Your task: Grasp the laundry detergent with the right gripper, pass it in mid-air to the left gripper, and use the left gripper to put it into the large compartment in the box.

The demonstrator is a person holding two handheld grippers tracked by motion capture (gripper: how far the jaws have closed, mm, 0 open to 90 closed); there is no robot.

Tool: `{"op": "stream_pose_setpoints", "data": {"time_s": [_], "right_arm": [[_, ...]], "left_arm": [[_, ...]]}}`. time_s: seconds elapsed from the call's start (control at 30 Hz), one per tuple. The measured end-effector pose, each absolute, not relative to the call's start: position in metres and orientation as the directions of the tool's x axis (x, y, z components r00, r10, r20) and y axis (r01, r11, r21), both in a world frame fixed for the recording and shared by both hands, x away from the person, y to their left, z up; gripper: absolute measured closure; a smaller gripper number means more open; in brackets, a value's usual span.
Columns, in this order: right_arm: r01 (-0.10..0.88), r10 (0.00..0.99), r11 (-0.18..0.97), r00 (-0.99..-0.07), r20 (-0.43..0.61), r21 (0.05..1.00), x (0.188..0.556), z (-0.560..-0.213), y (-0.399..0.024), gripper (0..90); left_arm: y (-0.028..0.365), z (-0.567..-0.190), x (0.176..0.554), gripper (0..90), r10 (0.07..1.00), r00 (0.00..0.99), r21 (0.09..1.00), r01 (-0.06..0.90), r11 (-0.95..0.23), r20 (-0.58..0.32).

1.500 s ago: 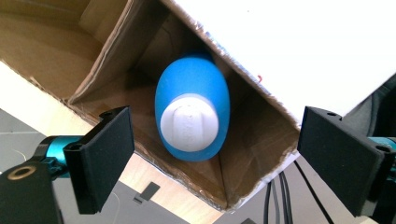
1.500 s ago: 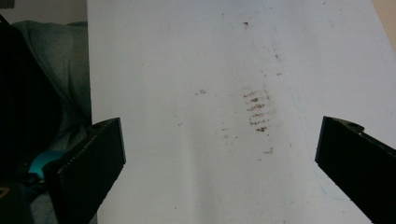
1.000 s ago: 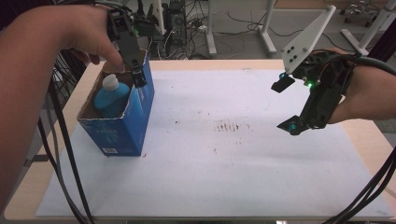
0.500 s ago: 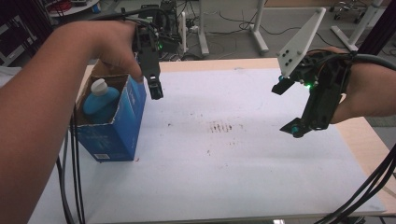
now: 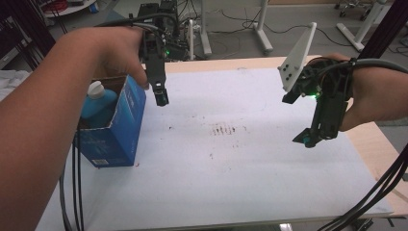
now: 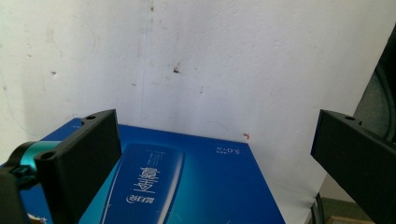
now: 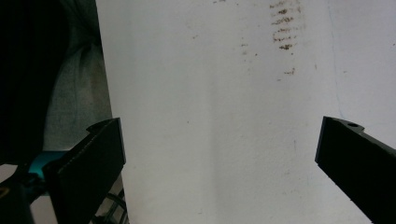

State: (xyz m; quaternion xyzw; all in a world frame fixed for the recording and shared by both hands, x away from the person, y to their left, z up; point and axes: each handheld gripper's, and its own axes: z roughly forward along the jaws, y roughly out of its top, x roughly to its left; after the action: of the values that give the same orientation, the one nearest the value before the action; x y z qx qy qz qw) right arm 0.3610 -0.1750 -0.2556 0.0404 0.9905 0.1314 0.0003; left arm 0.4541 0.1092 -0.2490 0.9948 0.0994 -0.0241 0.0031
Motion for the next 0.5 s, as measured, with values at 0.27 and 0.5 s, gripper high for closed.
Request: {"op": "stream_pose_setpoints", "data": {"time_s": [0.27, 0.5], "right_arm": [[0.085, 0.086, 0.964, -0.996, 0.009, 0.250, 0.3610, -0.2552, -0.1703, 0.7], [0.078, 0.080, 0.964, -0.997, 0.004, 0.254, 0.3578, -0.2527, -0.1665, 0.7]], "left_arm": [[0.1119, -0.2460, 0.4509, 1.6, 0.193, 0.981, 0.011, 0.193, -0.981, -0.037], [0.1126, -0.2468, 0.4475, 1.6, 0.183, 0.982, 0.011, 0.183, -0.983, -0.042]]}}
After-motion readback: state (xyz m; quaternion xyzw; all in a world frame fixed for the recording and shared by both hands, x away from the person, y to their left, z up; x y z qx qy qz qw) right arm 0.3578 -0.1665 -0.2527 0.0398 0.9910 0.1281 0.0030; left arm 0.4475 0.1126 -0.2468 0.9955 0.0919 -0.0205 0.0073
